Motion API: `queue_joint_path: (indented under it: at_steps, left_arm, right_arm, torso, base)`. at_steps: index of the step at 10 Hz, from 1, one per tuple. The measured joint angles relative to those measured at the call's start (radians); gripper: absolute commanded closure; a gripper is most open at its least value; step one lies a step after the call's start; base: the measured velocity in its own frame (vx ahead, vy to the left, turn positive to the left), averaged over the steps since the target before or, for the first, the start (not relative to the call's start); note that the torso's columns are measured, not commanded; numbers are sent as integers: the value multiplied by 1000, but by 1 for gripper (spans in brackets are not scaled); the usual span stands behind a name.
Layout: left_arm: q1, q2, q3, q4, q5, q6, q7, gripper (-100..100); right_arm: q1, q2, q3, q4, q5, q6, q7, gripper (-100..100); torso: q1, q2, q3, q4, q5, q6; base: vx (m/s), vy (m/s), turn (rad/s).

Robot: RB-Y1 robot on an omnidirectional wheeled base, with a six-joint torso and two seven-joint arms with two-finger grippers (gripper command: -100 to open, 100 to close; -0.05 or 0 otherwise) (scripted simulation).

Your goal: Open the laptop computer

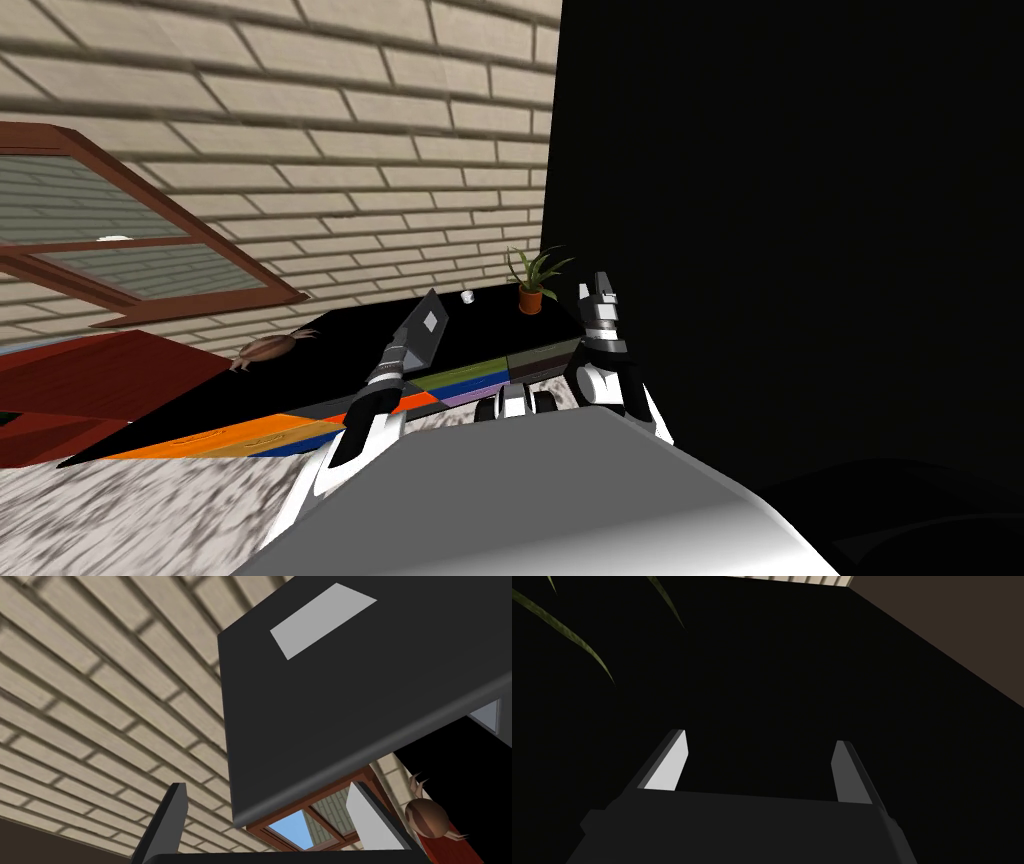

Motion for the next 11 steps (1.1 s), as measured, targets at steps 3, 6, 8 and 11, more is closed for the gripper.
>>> queue_joint_path:
  at_steps: [3,6,8,11]
  left_arm:
    - [-17,-26,15,9,-7,16,-4,-100]
    - [-98,-42,63,47,-33,51,-13,-100]
    - [-154,-56,99,86,-52,66,-18,-100]
    - [-224,-63,136,114,-69,97,-24,-100]
  right_arm:
    - [0,0,0,0,0,0,0,0]
    - [0,0,0,0,0,0,0,0]
    - [0,0,0,0,0,0,0,0]
    - [0,0,0,0,0,0,0,0]
  torso:
    - [-1,3,2,1,0,0]
    - [-2,0,0,0,-1,0]
    - [-2,-2,-2,-1,0,0]
    - [-2,-2,-1,-1,-1,0]
  base:
    - [-20,10,-95]
    - [-97,19,-159]
    - [-76,18,-106]
    - [-62,12,-148]
